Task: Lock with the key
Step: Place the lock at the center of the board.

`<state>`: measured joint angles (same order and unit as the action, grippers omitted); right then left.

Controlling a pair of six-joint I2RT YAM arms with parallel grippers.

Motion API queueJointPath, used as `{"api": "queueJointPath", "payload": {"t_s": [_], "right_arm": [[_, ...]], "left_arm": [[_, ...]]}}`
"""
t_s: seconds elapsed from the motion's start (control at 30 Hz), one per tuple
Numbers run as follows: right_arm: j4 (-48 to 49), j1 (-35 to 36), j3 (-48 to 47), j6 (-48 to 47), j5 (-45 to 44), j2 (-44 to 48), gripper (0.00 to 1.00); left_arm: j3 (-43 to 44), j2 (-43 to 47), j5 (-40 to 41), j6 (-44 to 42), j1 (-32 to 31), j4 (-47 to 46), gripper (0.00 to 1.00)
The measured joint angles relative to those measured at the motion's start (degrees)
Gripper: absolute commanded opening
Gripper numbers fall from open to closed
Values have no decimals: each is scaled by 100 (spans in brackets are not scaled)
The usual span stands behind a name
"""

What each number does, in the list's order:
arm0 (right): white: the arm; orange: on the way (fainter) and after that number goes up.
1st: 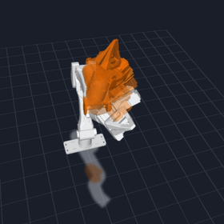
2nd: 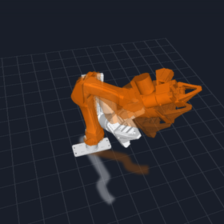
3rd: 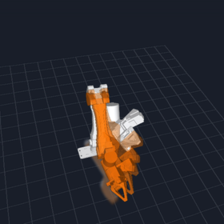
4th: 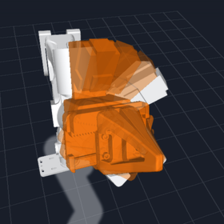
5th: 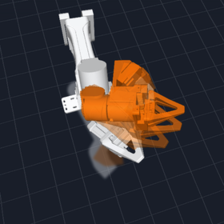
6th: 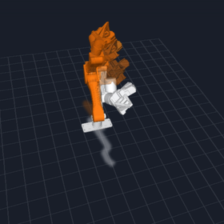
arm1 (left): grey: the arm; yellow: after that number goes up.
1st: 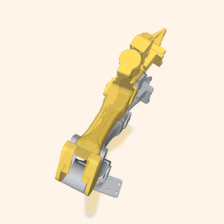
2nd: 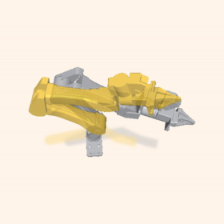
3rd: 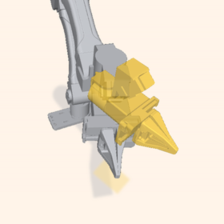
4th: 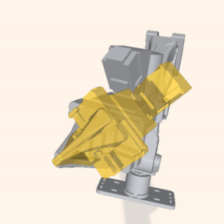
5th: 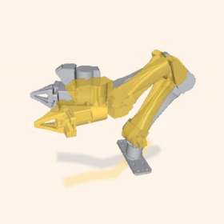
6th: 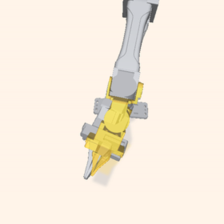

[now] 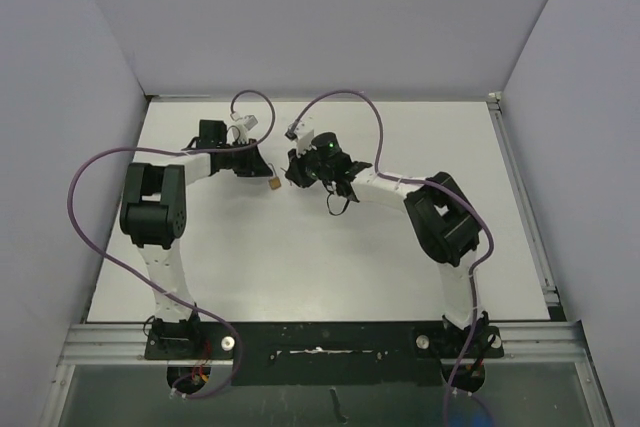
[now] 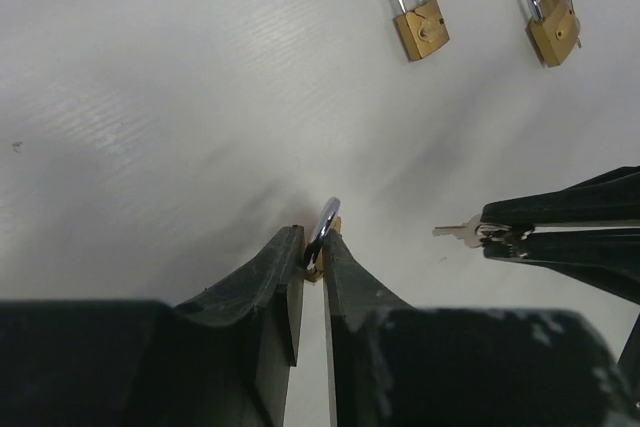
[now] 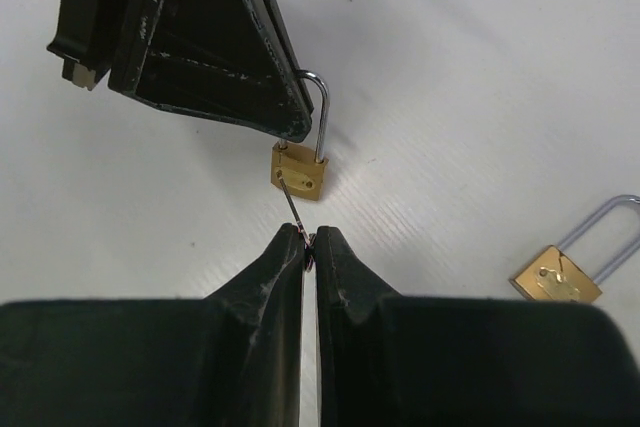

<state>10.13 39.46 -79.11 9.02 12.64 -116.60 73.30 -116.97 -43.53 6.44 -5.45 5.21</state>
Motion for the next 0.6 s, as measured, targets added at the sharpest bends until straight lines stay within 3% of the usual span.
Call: {"api": "queueJointPath", "payload": {"t_s": [0.17, 0.47, 0.6], "right_arm": [[-87, -17, -302, 140, 107, -459, 0], [-120, -131, -778, 264, 151, -977, 0], [-131, -229, -1001, 345, 166, -1316, 0]], "left_arm": [[146, -70, 181, 24, 0, -7, 23], [177, -136, 450, 188, 0, -101, 28], [289, -256, 560, 264, 0, -118, 36]]}}
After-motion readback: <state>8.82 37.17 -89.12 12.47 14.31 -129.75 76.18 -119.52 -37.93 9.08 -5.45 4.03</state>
